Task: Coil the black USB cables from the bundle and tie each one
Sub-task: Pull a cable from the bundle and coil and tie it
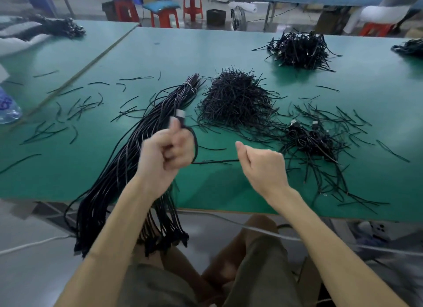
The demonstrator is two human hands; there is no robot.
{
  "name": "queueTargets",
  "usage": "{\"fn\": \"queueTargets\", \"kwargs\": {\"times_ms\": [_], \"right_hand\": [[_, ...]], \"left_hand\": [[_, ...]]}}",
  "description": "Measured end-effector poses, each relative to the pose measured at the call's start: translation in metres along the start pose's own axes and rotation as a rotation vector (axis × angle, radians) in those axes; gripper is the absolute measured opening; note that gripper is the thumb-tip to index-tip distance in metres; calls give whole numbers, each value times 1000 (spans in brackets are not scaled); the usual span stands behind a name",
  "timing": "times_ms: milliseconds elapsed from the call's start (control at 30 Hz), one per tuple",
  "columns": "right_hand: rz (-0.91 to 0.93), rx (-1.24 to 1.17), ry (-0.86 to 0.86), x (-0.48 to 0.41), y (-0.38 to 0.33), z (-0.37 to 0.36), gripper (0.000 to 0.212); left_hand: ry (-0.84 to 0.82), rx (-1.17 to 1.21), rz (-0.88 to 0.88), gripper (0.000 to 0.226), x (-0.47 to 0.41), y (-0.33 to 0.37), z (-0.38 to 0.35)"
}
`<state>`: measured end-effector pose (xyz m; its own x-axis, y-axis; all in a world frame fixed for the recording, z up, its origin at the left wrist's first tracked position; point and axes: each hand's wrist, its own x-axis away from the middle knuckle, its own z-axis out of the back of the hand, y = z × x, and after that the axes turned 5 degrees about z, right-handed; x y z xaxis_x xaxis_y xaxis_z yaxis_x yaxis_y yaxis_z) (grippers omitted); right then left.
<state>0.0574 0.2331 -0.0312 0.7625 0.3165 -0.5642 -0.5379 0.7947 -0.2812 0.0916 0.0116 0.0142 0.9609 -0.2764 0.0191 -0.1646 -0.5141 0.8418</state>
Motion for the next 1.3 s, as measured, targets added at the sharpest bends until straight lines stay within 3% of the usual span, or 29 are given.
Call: {"fn": "queueTargets", "kwargs": {"times_ms": [67,133,167,200,267,333,433,533,600,700,767,867,933,1033,1100,1300], "right_hand": [[-35,16,37,-10,5,1,56],[-64,-17,76,-19,-2,0,56],[-80,-56,100,-22,-8,0,58],[-91,-106,124,-24,-13,0,60],[-116,-216,156,-22,-24,0,61],[-105,-280,117,-13,-36,-1,60],[65,-126,118,6,-53,-5,55],[96,-113,220,11,-55,-2,50],[114,-135,263,13,-55,0,48],[149,-141,284,13,-58,0,48],[168,-134,270,13,-60,-1,48],[146,-128,189,17,-59,-2,48],[112,-92,59,20,-57,-4,51],[23,-40,-279,20,-52,-3,57],[-28,-115,-406,16,-49,0,62],[-249,-640,-485,4,-45,1,72]], "left_hand": [[-113,-625,77,45,3,-6,-5],[-158,-955,144,47,1,-21,-11],[-87,-1013,116,47,-1,-30,-15],[35,-999,56,46,-3,-39,-17],[290,-752,-61,43,-9,-52,-18],[412,-485,-95,40,-14,-57,-19],[273,-358,-50,40,-15,-60,-20],[3,-267,46,45,-13,-53,-24],[-85,-232,89,48,-12,-45,-22],[-91,-268,114,49,-9,-41,-23],[-4,-240,75,49,-8,-40,-28],[217,53,7,42,-10,-41,-31],[259,203,-15,35,-11,-41,-24],[244,150,-29,30,-9,-40,-21],[268,94,-49,29,-8,-42,-21],[278,-65,-51,33,-8,-55,-22]]}}
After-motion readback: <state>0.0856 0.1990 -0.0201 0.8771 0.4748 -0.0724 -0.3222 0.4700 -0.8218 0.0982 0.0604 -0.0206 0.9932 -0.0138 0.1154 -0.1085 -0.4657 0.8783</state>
